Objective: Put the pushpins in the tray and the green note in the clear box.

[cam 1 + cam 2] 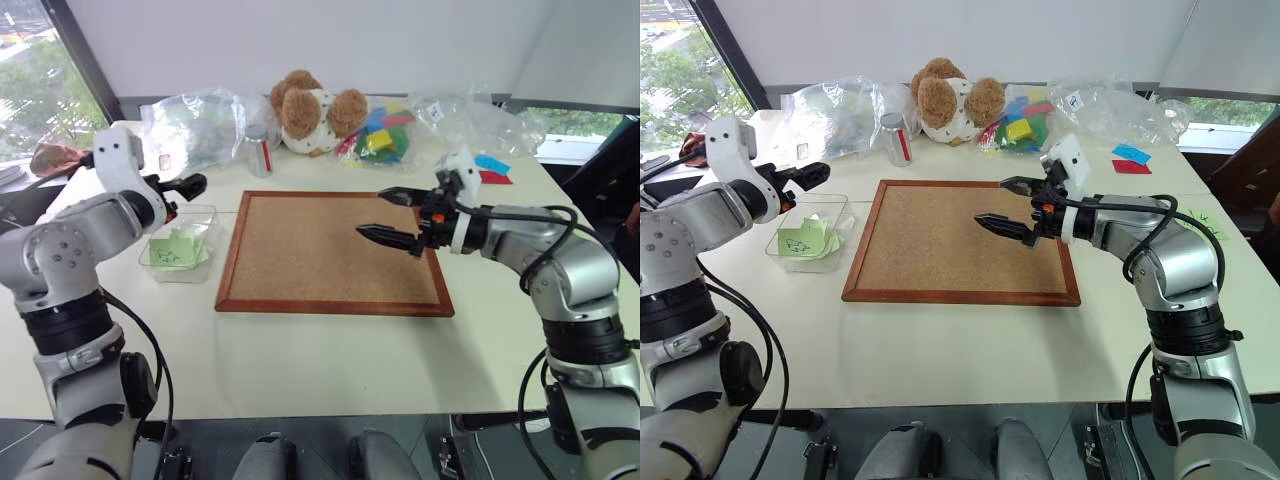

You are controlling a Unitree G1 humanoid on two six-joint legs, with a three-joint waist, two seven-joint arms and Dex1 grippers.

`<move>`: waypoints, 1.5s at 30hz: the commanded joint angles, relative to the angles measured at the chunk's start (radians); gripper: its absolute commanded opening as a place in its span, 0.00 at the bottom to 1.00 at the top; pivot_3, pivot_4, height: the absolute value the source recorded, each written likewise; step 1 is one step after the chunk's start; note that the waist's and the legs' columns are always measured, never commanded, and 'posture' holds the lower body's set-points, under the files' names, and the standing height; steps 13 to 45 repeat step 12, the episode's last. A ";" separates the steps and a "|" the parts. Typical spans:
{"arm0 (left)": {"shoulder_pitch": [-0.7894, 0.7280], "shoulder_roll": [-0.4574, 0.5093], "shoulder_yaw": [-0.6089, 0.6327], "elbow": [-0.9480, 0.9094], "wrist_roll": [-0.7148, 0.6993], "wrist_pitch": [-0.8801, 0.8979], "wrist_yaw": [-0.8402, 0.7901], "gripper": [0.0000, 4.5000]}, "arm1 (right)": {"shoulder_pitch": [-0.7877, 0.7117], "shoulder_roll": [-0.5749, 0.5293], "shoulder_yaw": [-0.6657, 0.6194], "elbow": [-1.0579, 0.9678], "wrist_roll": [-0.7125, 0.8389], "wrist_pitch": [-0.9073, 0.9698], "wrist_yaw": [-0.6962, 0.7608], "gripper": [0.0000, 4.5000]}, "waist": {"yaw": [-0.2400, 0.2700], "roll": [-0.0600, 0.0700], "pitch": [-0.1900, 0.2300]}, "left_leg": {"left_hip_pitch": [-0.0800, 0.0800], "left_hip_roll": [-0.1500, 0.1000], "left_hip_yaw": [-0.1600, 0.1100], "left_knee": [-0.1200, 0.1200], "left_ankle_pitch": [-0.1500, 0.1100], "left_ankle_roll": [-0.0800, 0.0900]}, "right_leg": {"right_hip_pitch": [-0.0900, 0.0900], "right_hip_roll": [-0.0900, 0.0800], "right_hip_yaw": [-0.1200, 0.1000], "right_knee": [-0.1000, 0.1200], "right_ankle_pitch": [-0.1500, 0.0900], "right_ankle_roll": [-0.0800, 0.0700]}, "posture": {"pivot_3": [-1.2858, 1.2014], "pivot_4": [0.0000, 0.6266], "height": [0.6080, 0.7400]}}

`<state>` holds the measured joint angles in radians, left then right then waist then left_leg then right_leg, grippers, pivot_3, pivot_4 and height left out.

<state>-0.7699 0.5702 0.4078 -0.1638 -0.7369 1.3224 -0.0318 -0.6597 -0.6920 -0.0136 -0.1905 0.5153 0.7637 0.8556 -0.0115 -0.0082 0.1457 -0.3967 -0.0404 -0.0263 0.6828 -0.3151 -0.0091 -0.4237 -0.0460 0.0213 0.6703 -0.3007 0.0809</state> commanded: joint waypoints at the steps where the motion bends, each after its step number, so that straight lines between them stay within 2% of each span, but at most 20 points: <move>1: 0.034 0.065 -0.071 -0.080 -0.062 -0.024 -0.191 0.98 | 0.042 -0.050 -0.074 -0.058 0.018 0.022 -0.009 0.98 | 0.000 0.000 0.000 | 0.000 0.000 0.000 0.000 0.000 0.000 | 0.000 0.000 0.000 0.000 0.000 0.000 | 0.52 0.24 1.00; 5: 0.121 0.138 -0.142 -0.133 -0.078 -0.117 -0.405 0.98 | 0.125 -0.086 -0.132 -0.139 0.054 0.068 -0.029 0.98 | -0.002 0.000 0.000 | 0.000 0.000 0.000 0.000 0.000 0.000 | 0.000 0.000 0.000 -0.001 0.000 0.000 | 0.52 0.24 1.00; 12: 0.362 0.256 -0.240 -0.177 -0.008 -0.395 -0.749 0.98 | 0.255 -0.133 -0.191 -0.280 0.086 0.129 -0.079 0.98 | -0.003 0.001 0.001 | 0.000 0.000 0.000 -0.001 0.000 0.000 | 0.000 0.000 0.001 -0.001 0.000 -0.001 | 0.52 0.24 1.00; 45: 0.362 0.256 -0.240 -0.177 -0.008 -0.395 -0.749 0.98 | 0.255 -0.133 -0.191 -0.280 0.086 0.129 -0.079 0.98 | -0.003 0.001 0.001 | 0.000 0.000 0.000 -0.001 0.000 0.000 | 0.000 0.000 0.001 -0.001 0.000 -0.001 | 0.52 0.24 1.00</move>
